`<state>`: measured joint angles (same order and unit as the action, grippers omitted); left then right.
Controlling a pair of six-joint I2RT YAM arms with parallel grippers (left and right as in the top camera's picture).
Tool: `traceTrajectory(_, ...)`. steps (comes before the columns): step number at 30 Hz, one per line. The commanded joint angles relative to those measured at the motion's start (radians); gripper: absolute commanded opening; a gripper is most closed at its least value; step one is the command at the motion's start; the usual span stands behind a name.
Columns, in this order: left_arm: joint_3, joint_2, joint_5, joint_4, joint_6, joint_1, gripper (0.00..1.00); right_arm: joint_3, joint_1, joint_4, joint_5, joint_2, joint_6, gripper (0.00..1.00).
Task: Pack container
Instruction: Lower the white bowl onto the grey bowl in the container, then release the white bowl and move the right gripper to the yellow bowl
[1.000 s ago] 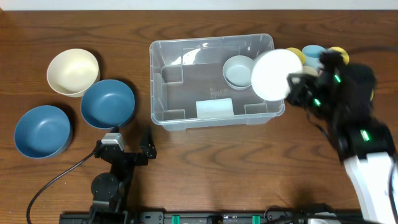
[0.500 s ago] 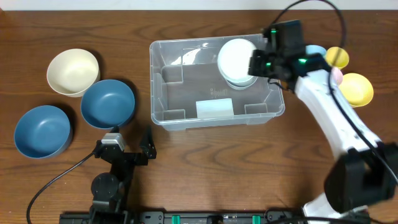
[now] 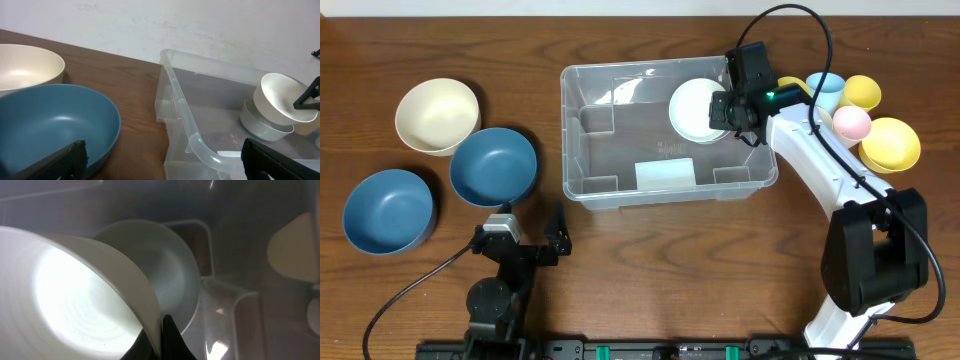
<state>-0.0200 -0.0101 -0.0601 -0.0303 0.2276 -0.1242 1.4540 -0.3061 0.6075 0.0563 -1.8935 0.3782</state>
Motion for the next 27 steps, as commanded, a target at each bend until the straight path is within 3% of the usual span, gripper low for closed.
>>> traceTrajectory(1, 0.016, 0.006, 0.003, -0.037, -0.020, 0.006, 0.98, 0.026, -0.006, -0.012, 0.034, -0.007, 0.010, 0.06)
traceTrajectory(6, 0.016, 0.006, 0.003, -0.037, -0.020, 0.006, 0.98, 0.026, -0.006, -0.016, 0.034, -0.007, 0.010, 0.57)
traceTrajectory(16, 0.016, 0.006, 0.003, -0.037, -0.020, 0.006, 0.98, 0.098, -0.042, 0.081, 0.017, 0.028, -0.030, 0.64)
traceTrajectory(23, 0.016, 0.006, 0.003, -0.037, -0.020, 0.006, 0.98, 0.303, -0.095, 0.306, 0.016, 0.129, -0.048, 0.78)
traceTrajectory(27, 0.016, 0.006, 0.003, -0.037, -0.020, 0.006, 0.98, 0.382, -0.047, 0.442, 0.056, 0.232, 0.028, 0.84)
